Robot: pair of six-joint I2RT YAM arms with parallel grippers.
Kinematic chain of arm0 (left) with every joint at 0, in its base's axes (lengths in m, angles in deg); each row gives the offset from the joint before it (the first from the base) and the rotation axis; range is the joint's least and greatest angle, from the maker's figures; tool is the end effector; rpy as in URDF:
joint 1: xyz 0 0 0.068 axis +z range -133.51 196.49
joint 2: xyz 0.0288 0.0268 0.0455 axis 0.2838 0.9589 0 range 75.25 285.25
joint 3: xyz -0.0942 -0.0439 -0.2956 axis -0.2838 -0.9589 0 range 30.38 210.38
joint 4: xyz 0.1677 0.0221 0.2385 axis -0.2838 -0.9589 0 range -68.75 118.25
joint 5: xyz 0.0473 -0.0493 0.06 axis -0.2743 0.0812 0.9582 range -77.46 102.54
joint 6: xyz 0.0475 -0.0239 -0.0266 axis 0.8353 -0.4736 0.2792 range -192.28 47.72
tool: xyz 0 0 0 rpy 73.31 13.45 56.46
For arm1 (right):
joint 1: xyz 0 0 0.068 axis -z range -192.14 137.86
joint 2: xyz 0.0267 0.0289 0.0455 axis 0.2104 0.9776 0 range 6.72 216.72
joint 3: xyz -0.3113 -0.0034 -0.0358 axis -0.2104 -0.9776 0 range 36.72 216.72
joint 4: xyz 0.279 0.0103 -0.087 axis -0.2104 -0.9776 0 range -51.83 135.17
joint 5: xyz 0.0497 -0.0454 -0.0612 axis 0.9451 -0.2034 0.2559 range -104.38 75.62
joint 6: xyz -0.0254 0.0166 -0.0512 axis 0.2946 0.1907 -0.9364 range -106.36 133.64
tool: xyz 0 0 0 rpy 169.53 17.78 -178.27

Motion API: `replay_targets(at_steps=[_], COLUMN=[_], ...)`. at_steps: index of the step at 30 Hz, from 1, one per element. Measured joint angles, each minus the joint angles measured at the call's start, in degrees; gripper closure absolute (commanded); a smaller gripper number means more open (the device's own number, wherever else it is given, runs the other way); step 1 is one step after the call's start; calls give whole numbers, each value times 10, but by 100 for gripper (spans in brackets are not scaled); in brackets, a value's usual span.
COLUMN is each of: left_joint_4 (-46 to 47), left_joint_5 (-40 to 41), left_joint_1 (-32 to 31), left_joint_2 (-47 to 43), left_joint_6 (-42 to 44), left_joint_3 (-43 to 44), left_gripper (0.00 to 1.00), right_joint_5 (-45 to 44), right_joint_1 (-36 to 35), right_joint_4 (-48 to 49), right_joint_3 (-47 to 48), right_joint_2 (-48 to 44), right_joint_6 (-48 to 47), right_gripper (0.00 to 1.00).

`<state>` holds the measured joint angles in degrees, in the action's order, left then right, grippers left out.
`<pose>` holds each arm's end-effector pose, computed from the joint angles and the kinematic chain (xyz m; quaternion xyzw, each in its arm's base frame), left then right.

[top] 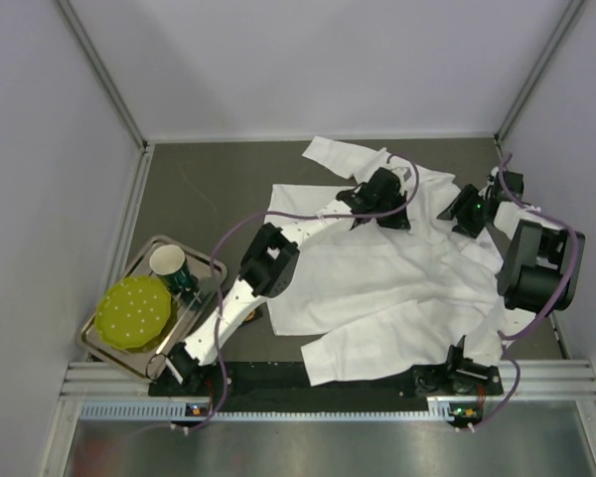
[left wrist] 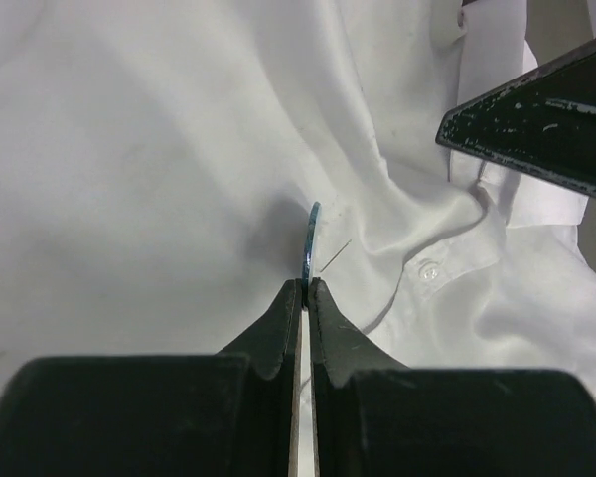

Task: Remove the brooch from the garment
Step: Remove the brooch from the clothes.

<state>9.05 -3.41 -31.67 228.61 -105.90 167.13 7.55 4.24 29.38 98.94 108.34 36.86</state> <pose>0.4385 -0.5076 0.1608 0.1742 0.8666 -0.3886 0.2602 0.3881 -0.0972 0.1890 0.2639 0.9007 0.1987 0.2823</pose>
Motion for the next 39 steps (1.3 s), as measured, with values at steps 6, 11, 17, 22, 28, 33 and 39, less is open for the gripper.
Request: replay_targets(at_steps=[6, 11, 17, 22, 28, 33, 39], left_joint_4=[-33, -38, -36, -17, 16, 25, 42], left_joint_5=[18, 17, 7, -17, -52, -46, -47], left_joint_1=[5, 20, 38, 43, 46, 56, 65], left_joint_2=[-43, -107, -175, -247, -344, -455, -575], left_joint_6=[38, 58, 68, 68, 55, 57, 54], left_joint_3=[-12, -49, -93, -179, -312, -446, -549], left_gripper=[100, 100, 100, 100, 100, 100, 100], right_joint_5=[-23, -41, -65, -78, -83, -82, -10], right_joint_1=[11, 17, 28, 42, 44, 44, 35], right_joint_4=[3, -4, -24, -37, -51, -63, -63], right_joint_3=[1, 32, 85, 104, 130, 131, 163], right_joint_2=[6, 41, 74, 78, 76, 55, 63], right_joint_6=[6, 8, 7, -10, -29, -37, -15], right_gripper=[42, 42, 42, 41, 40, 38, 38])
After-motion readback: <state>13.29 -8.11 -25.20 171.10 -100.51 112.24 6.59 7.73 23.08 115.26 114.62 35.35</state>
